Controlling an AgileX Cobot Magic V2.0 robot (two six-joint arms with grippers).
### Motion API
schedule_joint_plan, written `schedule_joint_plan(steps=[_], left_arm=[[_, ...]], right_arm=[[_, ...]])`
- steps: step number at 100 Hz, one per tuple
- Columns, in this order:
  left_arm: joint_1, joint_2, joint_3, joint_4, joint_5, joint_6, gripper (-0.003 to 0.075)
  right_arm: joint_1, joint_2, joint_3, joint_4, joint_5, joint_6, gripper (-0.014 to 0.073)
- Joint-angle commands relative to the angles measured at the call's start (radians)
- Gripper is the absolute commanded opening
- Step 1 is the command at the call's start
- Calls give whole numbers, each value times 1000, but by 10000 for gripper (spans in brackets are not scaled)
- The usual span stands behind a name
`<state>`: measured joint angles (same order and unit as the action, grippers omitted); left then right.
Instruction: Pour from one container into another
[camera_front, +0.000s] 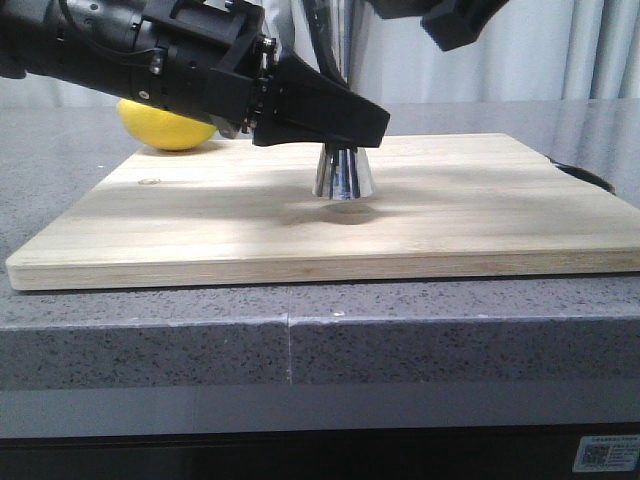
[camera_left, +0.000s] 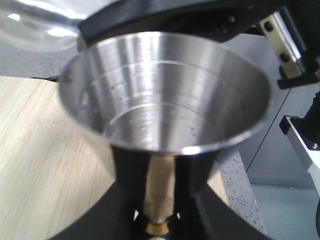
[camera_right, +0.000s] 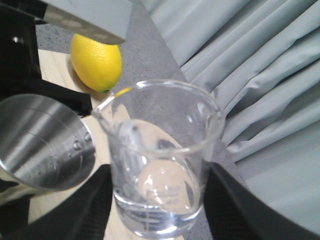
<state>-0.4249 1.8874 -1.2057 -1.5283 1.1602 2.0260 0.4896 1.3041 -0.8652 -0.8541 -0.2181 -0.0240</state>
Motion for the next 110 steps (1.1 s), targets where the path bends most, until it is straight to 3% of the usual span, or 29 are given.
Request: schedule_joint_plan(steps=[1,110], left_arm=[[-8,-59,-29,-68,108,0,-11],[-8,-59,-29,-64,103,0,-11]], right_arm=[[1,-32,-37,-10,-49,1,318],[1,-36,-76,-135,-9,-1,318]])
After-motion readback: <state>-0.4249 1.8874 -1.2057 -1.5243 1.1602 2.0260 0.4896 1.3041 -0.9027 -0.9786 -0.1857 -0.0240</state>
